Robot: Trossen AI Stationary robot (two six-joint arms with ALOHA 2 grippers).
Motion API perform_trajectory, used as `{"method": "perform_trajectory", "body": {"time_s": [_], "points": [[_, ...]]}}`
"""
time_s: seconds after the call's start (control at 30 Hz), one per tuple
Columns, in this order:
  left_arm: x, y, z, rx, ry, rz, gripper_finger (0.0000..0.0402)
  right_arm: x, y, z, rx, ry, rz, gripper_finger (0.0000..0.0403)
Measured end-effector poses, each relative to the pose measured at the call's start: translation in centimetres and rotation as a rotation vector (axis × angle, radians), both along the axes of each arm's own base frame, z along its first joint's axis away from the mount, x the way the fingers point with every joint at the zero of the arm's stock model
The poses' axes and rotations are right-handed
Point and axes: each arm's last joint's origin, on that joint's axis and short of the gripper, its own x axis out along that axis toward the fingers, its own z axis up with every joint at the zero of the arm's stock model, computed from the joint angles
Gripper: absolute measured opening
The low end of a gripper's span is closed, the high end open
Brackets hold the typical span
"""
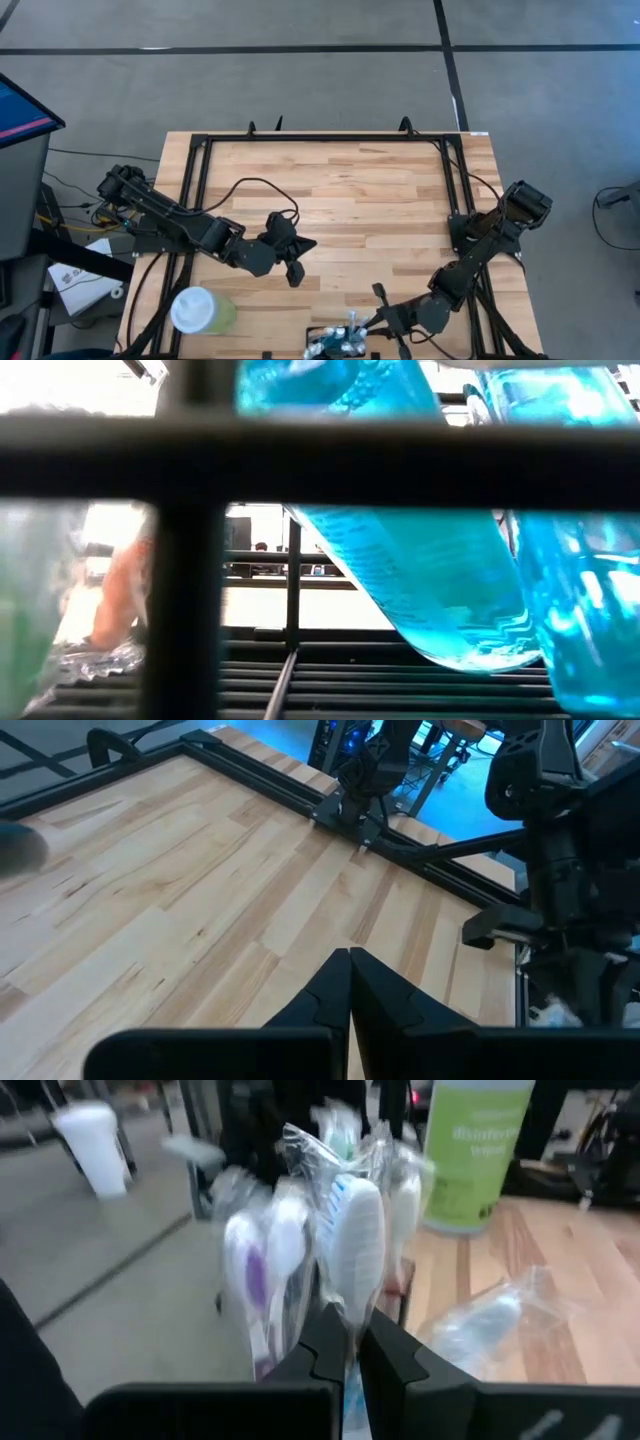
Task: Pick & Place toothbrushing station
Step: Put the blue toothbrush into the black wire organizer
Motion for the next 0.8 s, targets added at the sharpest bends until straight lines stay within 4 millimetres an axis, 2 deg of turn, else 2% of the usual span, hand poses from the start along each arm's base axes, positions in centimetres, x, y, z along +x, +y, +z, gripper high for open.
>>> {"method": "perform_trajectory", "body": {"time_s": [0.27, 0.43, 0.8], "points": [[0.02, 0.00, 0.04, -0.001, -0.005, 0.003, 0.0000, 0.18, 0.07, -0.07, -0.047, 0.043, 0.018, 0.0006], [0.02, 0.01, 0.04, 0.001, -0.006, 0.006, 0.0000, 0.25, -0.16, -0.77, -0.081, 0.092, 0.013, 0.0006], [0.01, 0.03, 0.05, 0.004, -0.007, 0.011, 0.0000, 0.22, -0.17, -0.87, -0.090, 0.098, 0.019, 0.0011]]}}
